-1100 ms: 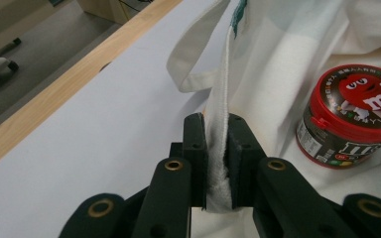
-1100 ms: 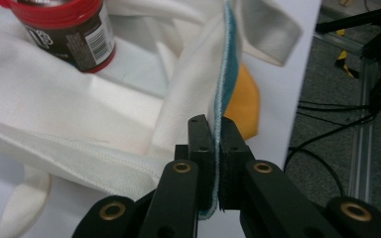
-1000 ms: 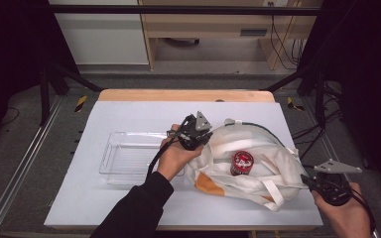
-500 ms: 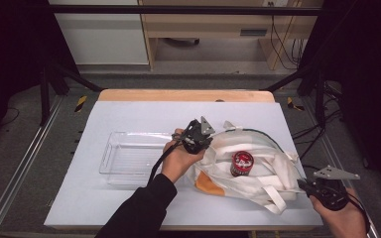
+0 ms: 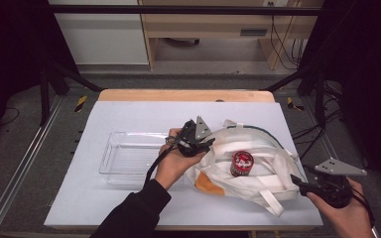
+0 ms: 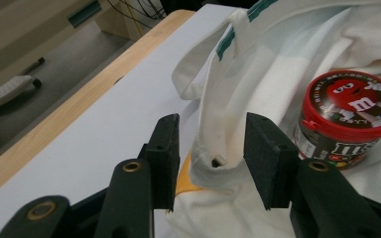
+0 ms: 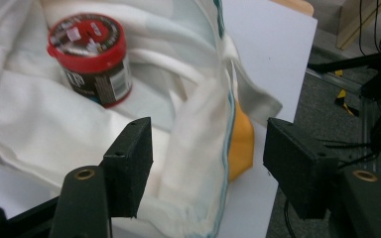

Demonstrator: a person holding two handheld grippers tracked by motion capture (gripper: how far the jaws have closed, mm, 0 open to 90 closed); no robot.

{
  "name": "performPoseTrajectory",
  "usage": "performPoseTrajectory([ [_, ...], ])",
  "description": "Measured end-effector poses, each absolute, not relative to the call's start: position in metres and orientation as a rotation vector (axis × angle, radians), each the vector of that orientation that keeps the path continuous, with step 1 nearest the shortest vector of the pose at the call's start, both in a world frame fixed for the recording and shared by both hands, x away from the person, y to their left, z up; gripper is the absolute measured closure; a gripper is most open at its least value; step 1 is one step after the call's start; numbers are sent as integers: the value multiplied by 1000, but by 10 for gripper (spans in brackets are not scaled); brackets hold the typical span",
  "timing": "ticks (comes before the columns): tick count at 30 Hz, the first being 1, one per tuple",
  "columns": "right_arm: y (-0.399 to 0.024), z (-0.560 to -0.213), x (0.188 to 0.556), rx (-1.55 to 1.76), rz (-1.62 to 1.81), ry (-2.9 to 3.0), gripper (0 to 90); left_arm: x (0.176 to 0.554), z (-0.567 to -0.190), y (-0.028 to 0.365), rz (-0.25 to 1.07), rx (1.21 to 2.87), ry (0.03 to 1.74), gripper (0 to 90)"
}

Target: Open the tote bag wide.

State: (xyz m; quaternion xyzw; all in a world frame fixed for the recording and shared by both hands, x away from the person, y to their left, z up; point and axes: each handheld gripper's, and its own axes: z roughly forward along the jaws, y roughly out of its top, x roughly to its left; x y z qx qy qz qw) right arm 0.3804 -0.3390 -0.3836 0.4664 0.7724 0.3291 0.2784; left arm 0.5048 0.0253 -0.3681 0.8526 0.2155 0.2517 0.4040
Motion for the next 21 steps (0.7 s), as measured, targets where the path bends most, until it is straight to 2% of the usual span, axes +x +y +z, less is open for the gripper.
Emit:
performPoseTrajectory([
  [13, -311, -360, 425, 1127, 879, 2126, 423, 466, -368, 39, 588, 2153, 486, 552],
  [21, -309, -360, 459, 1103, 892, 2147, 371, 450, -378, 41, 554, 2173, 471, 551],
])
